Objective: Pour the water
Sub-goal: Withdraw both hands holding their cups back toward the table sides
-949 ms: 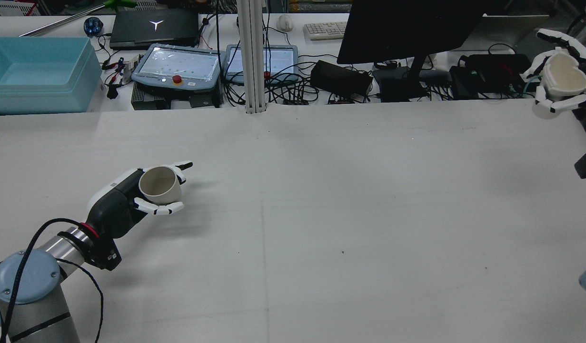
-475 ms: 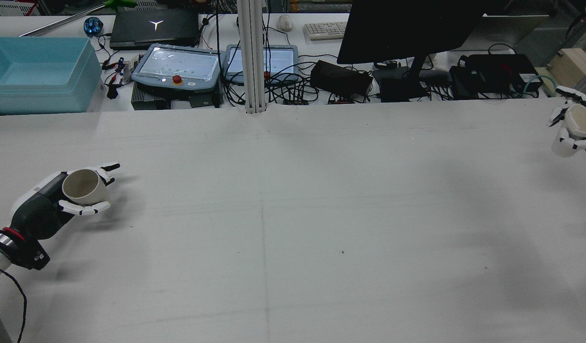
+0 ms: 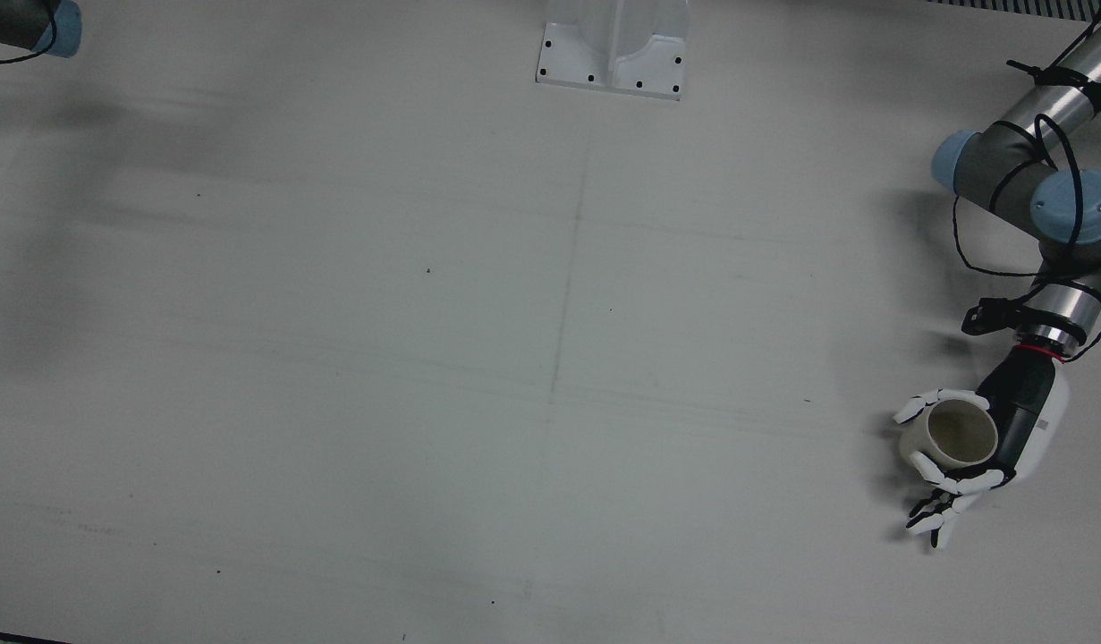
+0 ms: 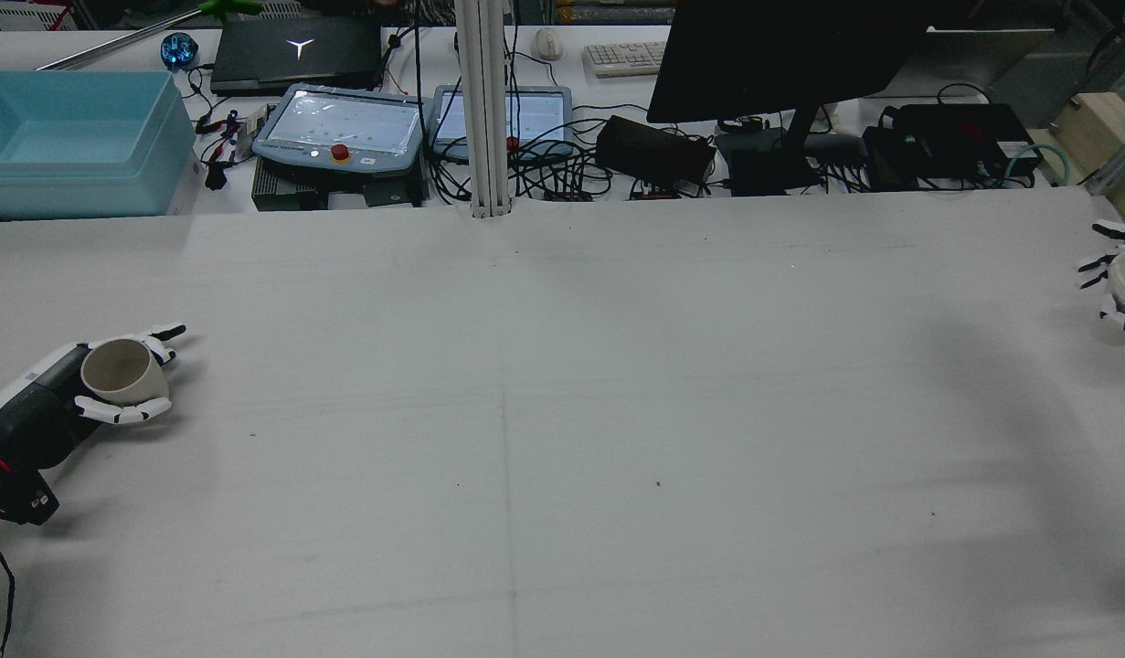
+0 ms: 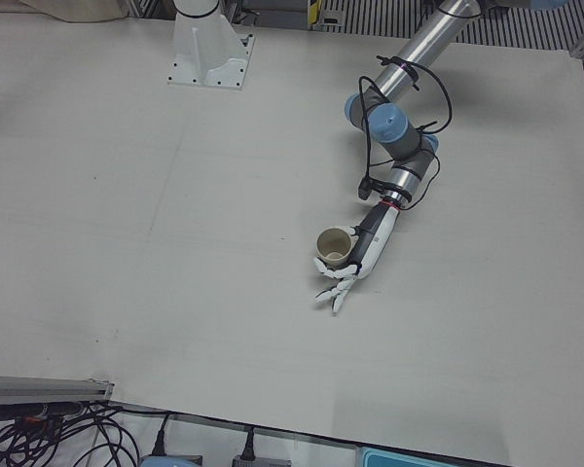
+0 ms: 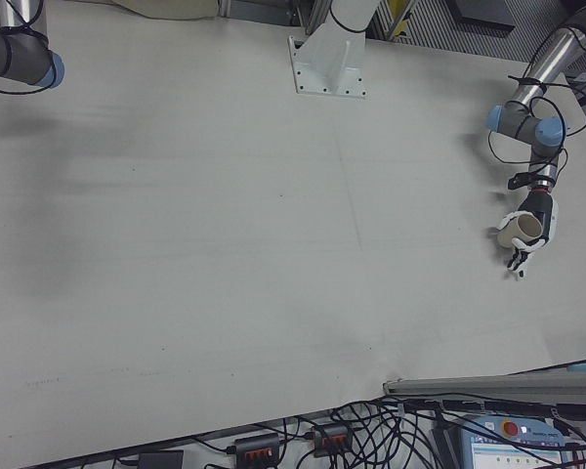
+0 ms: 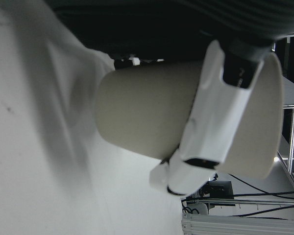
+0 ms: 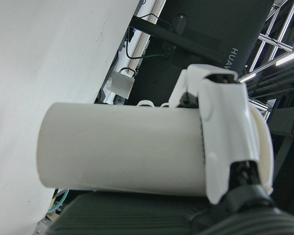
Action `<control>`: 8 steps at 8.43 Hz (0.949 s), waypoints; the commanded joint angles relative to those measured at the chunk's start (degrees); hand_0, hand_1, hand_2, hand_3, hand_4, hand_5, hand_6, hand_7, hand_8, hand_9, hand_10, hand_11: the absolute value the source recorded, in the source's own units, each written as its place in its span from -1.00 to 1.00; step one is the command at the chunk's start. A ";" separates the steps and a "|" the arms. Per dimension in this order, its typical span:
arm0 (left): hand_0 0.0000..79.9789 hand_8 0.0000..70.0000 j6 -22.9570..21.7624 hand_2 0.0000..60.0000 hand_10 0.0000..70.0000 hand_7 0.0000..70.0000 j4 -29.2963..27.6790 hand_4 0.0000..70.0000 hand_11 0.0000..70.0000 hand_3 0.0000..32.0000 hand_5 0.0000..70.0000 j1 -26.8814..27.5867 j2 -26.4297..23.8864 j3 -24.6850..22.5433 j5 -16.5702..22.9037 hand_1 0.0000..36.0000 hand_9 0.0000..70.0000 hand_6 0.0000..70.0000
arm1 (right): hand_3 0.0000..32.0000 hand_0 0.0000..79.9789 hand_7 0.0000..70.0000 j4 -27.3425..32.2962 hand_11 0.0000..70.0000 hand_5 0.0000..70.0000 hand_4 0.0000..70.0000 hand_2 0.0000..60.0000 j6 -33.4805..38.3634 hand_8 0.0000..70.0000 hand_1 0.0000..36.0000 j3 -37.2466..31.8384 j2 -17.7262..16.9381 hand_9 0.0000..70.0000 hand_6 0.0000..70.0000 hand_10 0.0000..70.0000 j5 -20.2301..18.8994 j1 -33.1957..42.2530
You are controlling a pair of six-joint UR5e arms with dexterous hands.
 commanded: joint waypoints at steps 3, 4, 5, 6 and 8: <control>1.00 -0.92 1.19 -1.00 -0.94 -0.72 -2.16 0.13 -0.79 -1.00 -1.00 -2.76 0.21 1.47 1.32 1.00 -0.99 -0.63 | -0.60 0.44 -1.00 4.54 -1.00 -0.77 -1.00 -1.00 -1.28 -0.95 0.18 -2.42 0.09 -0.99 -0.83 -1.00 -0.06 -0.10; 1.00 -0.93 1.27 -1.00 -0.95 -0.75 -2.51 0.06 -0.81 -1.00 -1.00 -2.77 0.65 1.73 1.32 1.00 -0.99 -0.63 | 0.41 0.35 -1.00 4.54 -1.00 -0.83 -1.00 -1.00 -1.45 -1.00 -0.09 -2.42 0.09 -1.00 -1.00 -1.00 -0.06 -0.28; 1.00 -0.95 1.27 -1.00 -0.96 -0.78 -2.95 -0.10 -0.83 -1.00 -1.00 -2.94 1.17 1.73 1.32 1.00 -1.00 -0.66 | 0.69 0.31 -1.00 4.54 -1.00 -0.84 -1.00 -1.00 -1.45 -1.00 -0.18 -2.24 0.35 -1.00 -1.00 -1.00 -0.06 -0.28; 1.00 -0.95 1.27 -1.00 -0.96 -0.79 -3.13 -0.14 -0.83 -1.00 -1.00 -3.38 1.26 1.65 1.41 1.00 -1.00 -0.66 | 0.59 0.28 -1.00 4.54 -1.00 -0.84 -1.00 -1.00 -1.36 -1.00 -0.21 -2.24 1.48 -1.00 -0.98 -1.00 -0.15 0.07; 1.00 -0.96 1.71 -1.00 -0.97 -0.79 -4.35 -0.17 -0.84 -1.00 -1.00 -6.17 1.79 1.38 2.98 0.96 -1.00 -0.66 | 0.80 0.28 -1.00 4.54 -1.00 -0.85 -1.00 -1.00 -1.36 -1.00 -0.20 -1.81 1.58 -1.00 -0.99 -1.00 -0.15 -0.19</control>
